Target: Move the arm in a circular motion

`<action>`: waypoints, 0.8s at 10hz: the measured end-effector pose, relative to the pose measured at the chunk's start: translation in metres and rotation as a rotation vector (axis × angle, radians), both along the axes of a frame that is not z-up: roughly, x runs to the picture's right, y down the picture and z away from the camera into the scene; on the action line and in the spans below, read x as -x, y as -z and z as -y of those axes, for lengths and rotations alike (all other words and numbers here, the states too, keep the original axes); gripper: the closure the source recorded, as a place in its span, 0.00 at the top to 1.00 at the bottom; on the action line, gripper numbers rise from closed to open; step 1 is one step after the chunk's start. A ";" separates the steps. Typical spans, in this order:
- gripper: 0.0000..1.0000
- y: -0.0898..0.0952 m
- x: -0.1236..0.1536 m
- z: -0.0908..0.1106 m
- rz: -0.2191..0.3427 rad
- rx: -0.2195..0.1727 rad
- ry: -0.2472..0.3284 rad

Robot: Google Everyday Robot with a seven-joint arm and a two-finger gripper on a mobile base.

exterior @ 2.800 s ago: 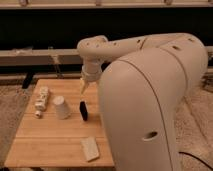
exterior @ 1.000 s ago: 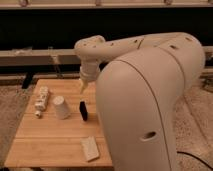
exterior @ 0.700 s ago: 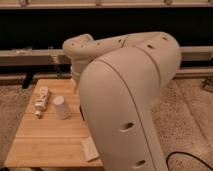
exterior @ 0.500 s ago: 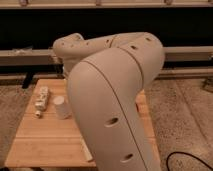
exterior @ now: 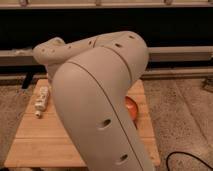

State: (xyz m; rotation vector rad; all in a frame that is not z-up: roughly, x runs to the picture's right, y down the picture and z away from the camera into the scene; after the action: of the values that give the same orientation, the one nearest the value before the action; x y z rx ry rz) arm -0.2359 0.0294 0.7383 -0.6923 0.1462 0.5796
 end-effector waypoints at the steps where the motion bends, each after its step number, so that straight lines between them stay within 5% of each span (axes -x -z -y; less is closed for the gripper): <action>1: 0.65 0.011 0.010 -0.012 0.027 0.001 0.034; 5: 0.65 0.053 0.035 -0.049 0.132 0.002 0.165; 8: 0.65 0.070 0.026 -0.060 0.161 0.030 0.194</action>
State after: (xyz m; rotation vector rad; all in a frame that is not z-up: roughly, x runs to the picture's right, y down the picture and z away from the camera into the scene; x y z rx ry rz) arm -0.2620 0.0895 0.6679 -0.7419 0.0709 0.3345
